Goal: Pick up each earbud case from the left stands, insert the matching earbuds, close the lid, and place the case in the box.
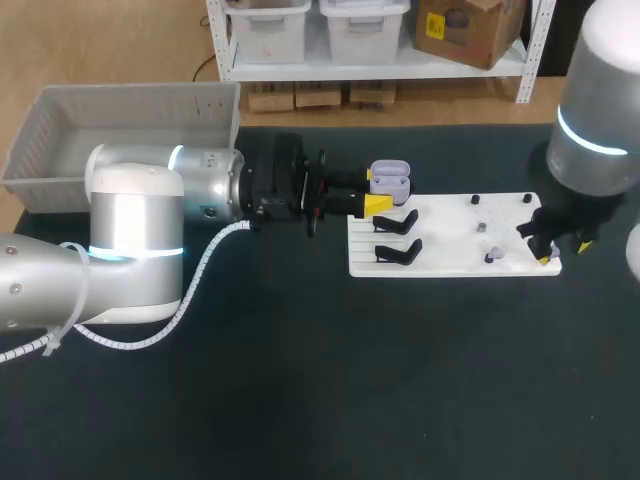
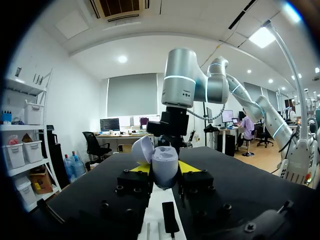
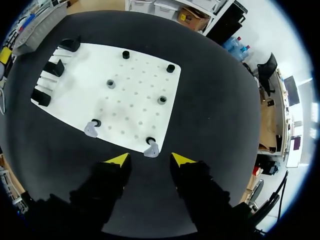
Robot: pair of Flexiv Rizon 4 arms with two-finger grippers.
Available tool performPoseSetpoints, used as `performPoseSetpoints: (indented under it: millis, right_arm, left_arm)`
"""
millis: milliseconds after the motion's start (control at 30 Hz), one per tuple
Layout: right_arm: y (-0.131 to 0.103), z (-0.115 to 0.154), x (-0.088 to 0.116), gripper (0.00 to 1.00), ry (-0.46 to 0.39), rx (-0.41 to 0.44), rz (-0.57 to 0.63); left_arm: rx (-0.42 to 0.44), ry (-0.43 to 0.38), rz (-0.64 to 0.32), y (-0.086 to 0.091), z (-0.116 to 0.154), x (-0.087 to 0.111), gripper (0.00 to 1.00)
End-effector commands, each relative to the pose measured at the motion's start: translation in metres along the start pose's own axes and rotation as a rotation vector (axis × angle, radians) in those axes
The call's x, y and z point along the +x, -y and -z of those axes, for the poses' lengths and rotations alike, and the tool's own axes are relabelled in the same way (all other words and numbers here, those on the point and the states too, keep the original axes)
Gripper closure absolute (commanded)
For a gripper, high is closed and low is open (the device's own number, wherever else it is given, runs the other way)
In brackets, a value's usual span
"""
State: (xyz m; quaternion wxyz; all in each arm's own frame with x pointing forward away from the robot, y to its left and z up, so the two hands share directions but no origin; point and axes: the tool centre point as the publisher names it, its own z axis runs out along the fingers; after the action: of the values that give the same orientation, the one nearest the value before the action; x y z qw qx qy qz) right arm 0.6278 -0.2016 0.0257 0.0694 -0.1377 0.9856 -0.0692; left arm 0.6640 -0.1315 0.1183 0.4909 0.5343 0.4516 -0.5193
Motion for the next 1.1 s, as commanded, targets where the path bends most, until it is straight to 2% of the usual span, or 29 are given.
performPoseSetpoints:
  millis: [33,333,633,1100]
  right_arm:
    - [-0.0001,-0.0079,-0.0048,0.5,-0.006,0.013,-0.001]
    - [0.0011,-0.0126,-0.0079,0.53,-0.009,0.019,0.009]
    - [0.0044,-0.0157,-0.008,0.62,-0.015,0.024,0.011]
    - [0.0043,-0.0175,-0.0089,0.67,-0.018,0.027,0.018]
  left_arm:
    - [-0.006,0.001,-0.002,0.0017,-0.0001,0.0001,1.0]
    - [-0.006,0.001,-0.002,0.0017,-0.0001,0.0001,1.0]
    - [-0.006,0.001,-0.002,0.0017,-0.0001,0.0001,1.0]
    - [-0.006,0.001,-0.002,0.0017,-0.0001,0.0001,1.0]
